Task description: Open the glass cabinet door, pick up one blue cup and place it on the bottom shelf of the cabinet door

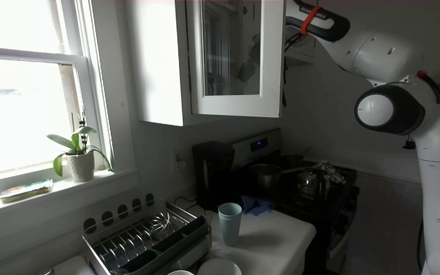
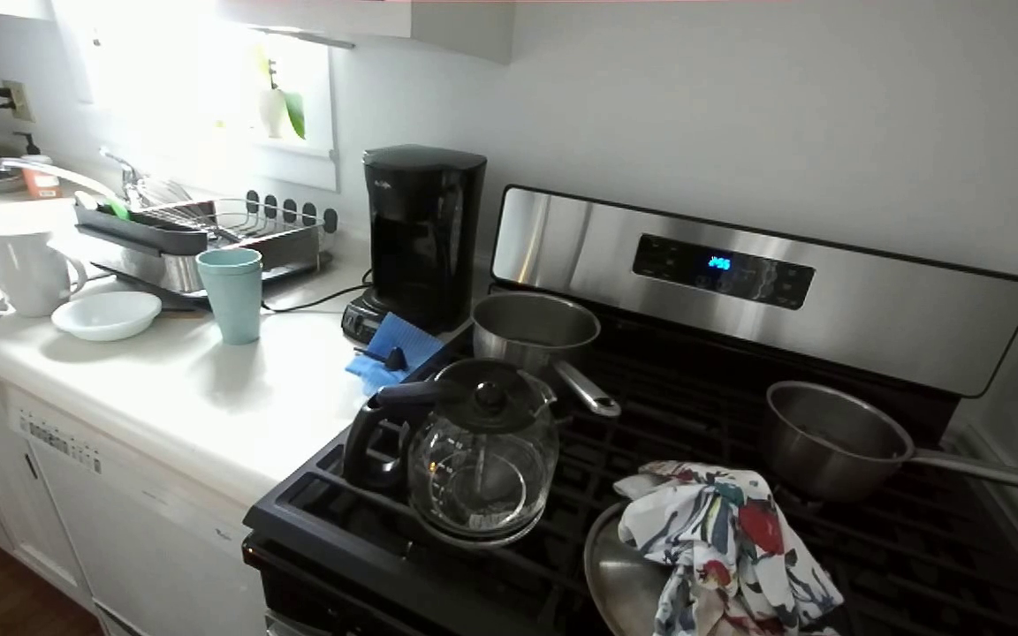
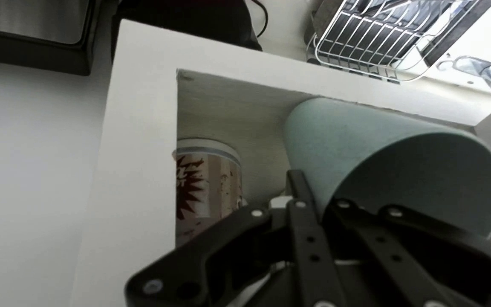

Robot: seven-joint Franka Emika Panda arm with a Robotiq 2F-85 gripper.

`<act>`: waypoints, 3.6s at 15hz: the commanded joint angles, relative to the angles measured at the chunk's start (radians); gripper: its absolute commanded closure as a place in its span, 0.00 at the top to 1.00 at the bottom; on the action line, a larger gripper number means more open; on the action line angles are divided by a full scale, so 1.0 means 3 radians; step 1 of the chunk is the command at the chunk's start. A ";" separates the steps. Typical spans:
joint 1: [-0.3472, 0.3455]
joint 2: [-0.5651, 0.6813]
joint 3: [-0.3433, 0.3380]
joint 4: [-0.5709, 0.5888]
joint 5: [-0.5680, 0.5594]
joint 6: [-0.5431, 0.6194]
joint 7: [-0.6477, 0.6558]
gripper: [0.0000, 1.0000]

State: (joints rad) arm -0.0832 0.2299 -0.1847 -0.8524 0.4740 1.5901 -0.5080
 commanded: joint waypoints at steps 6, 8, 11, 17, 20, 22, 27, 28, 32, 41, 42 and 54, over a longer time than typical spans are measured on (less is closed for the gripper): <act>0.0157 0.0138 -0.0014 0.0090 -0.0484 0.0540 -0.0122 0.01; 0.0161 0.0122 -0.0004 0.0045 -0.0492 0.0530 -0.0135 0.01; 0.0157 0.0114 -0.0004 0.0004 -0.0483 0.0507 -0.0141 0.31; 0.0166 0.0119 -0.0009 0.0028 -0.0480 0.0436 -0.0175 0.00; 0.0164 0.0118 -0.0007 0.0030 -0.0468 0.0417 -0.0178 0.01; 0.0158 0.0101 0.0001 0.0036 -0.0439 0.0241 -0.0114 0.01; 0.0126 0.0103 0.0001 0.0123 -0.0350 -0.0001 0.0137 0.01; 0.0121 0.0097 0.0008 0.0131 -0.0327 -0.0048 0.0155 0.01; 0.0170 0.0082 0.0031 0.0118 -0.0422 0.0126 -0.0218 0.01; 0.0257 0.0075 0.0028 0.0060 -0.0478 0.0274 -0.0525 0.01; 0.0257 0.0076 0.0017 0.0069 -0.0489 0.0250 -0.0406 0.01; 0.0162 0.0097 -0.0019 0.0234 -0.0346 -0.0241 0.0995 0.01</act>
State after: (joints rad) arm -0.0251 0.2493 -0.1834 -0.8050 0.3533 1.5683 -0.2996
